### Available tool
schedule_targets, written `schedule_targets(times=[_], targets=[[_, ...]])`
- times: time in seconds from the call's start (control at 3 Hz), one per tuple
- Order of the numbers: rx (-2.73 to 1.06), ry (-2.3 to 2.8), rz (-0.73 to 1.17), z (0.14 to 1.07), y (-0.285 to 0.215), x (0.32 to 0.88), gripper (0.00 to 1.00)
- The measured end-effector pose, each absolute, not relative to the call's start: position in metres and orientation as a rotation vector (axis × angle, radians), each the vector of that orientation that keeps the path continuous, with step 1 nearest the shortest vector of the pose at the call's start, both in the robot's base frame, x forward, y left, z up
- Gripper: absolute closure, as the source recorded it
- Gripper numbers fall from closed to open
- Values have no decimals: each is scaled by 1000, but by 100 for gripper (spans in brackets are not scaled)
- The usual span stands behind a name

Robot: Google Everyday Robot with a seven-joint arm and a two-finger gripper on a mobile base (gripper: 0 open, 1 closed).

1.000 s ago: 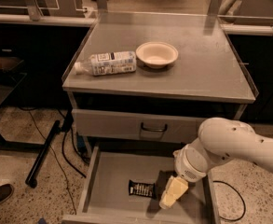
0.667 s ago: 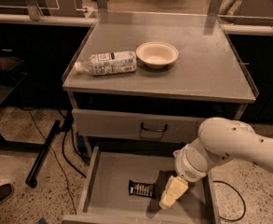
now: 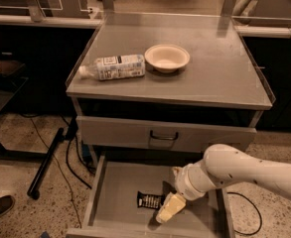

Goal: Pick rxbar chocolate from middle drawer and place on counter

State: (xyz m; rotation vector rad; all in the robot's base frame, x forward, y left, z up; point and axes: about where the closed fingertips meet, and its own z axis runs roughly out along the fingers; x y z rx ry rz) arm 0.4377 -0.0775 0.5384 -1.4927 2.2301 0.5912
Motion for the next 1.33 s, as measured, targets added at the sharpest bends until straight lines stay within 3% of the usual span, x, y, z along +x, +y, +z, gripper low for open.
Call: schedule_targets(times=[1.33], targets=[[-1503, 2134, 498, 483, -29, 460, 0]])
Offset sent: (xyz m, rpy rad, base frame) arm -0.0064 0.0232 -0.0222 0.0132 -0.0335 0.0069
